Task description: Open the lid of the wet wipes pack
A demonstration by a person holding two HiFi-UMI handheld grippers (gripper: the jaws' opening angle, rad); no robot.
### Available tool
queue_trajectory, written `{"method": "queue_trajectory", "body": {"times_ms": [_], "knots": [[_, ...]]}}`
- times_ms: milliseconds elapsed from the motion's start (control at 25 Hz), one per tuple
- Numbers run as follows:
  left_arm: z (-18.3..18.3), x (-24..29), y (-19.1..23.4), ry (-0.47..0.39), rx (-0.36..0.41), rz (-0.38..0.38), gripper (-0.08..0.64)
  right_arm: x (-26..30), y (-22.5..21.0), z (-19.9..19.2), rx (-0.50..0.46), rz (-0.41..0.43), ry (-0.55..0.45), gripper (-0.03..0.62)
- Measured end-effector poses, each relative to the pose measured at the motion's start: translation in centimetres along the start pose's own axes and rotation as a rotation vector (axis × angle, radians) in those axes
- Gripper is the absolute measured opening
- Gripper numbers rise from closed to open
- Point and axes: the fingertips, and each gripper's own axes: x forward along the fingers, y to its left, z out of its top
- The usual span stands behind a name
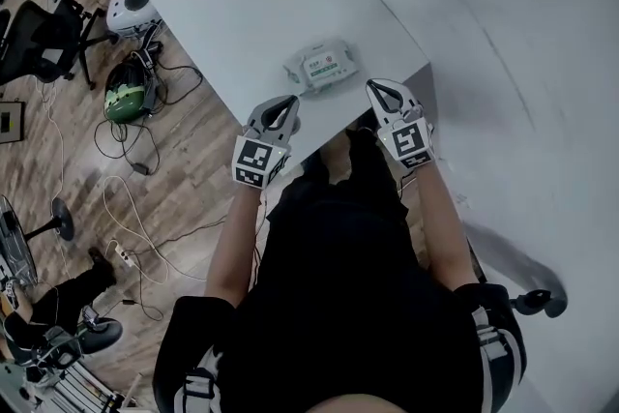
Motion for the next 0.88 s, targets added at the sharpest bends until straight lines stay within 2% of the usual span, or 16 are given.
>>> {"method": "queue_trajectory", "body": {"times_ms": [440, 880], "knots": [[-1.9, 3.8, 2.6, 0.033, -0.035, 0.047, 0.023, 4.2, -0.8, -1.2, -0.074, 0.115, 0.022, 0.017], [-5.1, 7.5, 4.3, 0.093, -0.073, 0.089, 0.023, 8.8, 0.3, -3.7, -0.084, 0.261, 0.030, 0.017]]}}
